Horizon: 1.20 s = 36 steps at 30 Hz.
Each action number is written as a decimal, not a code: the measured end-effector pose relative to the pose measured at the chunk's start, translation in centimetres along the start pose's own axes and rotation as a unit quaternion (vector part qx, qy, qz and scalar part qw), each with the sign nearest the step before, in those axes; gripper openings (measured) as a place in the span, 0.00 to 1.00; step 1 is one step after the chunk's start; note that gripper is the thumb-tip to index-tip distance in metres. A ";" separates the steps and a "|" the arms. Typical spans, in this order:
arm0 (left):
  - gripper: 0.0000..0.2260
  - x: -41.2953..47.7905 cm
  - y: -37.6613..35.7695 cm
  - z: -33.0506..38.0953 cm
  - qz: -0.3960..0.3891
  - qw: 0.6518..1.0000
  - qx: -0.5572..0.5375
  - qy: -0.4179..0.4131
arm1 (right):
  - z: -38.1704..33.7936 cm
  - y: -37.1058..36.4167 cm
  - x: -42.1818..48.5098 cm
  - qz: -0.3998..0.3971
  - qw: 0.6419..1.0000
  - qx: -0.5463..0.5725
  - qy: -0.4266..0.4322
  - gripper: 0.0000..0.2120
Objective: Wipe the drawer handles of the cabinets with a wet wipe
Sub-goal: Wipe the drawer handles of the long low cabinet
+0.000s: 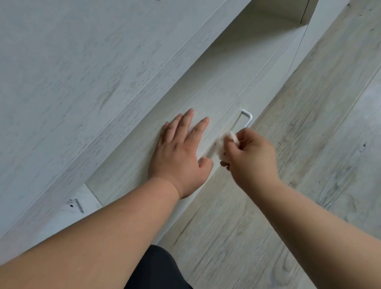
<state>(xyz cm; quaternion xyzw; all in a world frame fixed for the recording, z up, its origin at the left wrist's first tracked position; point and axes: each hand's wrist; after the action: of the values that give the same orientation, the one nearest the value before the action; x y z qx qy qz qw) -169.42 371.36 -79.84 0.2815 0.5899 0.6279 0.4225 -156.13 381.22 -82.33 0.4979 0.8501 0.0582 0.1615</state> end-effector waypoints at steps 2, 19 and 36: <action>0.38 0.0 0.0 0.0 -0.001 1.000 0.001 0.000 | 0.0 -0.4 -0.6 0.000 1.000 0.009 0.003 0.11; 0.38 0.0 -0.5 -0.3 0.020 1.000 0.006 -0.004 | 0.3 -1.0 -0.9 -0.020 0.996 -0.059 0.061 0.12; 0.40 -0.1 -0.4 -0.1 0.016 1.000 0.014 0.003 | 1.0 -0.4 0.9 0.012 0.996 -0.067 0.061 0.12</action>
<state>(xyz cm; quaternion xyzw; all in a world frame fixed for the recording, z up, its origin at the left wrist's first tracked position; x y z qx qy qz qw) -169.38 371.26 -80.19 0.2944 0.5956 0.6270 0.4068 -156.53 381.74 -83.59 0.4921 0.8463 0.1471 0.1415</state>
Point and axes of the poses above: each hand's wrist, its own x-axis towards the middle knuckle, its own y-axis out of the back of the hand, z = x × y, and after that the axes turned 2 degrees about y, right-handed
